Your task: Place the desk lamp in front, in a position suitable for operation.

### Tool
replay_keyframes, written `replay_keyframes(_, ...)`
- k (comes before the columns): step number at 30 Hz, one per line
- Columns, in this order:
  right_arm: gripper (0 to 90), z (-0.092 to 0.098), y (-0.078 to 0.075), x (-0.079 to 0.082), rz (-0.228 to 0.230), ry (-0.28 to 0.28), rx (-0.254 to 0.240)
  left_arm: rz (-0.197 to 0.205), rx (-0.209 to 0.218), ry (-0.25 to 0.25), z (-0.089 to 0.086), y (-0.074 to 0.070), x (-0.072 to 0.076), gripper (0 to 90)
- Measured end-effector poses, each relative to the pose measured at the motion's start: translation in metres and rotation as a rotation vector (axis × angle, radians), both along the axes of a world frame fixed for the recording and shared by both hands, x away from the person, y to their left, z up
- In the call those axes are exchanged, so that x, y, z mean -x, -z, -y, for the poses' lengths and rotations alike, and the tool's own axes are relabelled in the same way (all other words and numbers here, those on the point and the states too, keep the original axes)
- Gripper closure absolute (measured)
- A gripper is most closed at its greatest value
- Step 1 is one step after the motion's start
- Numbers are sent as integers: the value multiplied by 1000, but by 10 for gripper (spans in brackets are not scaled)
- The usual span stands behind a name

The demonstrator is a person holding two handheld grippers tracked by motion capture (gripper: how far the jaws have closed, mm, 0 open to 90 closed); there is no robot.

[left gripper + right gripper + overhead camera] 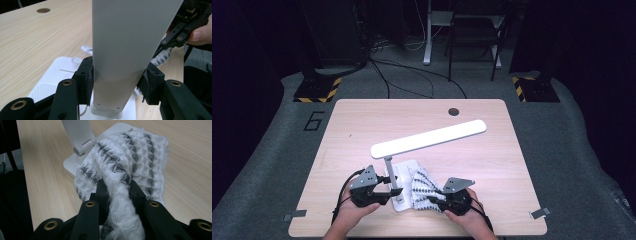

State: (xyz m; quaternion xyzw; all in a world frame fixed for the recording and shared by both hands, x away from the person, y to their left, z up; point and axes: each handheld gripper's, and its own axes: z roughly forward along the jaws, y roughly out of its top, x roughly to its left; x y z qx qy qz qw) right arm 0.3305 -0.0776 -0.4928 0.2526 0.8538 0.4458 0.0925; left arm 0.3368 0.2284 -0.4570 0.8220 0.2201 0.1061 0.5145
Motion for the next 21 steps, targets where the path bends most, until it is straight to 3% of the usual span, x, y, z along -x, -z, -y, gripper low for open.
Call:
replay_keyframes(7, 710, -12, 10, -6, -31, -16, 25, -3, 7, 5, 0, 0, 0, 515)
replay_keyframes(12, 624, -19, 18, -10, -47, -22, 33, -4, 7, 6, 0, 1, 0, 514)
replay_keyframes(16, 535, -22, 18, -10, -31, -13, 24, -3, 7, 8, 0, 1, 0, 514)
replay_keyframes(19, 508, -22, 17, -9, -36, -5, 5, -1, 13, 4, 1, 1, 0, 514)
replay_keyframes(21, 495, -22, 16, -9, -17, -7, 1, 0, 8, 8, 0, 1, 0, 514)
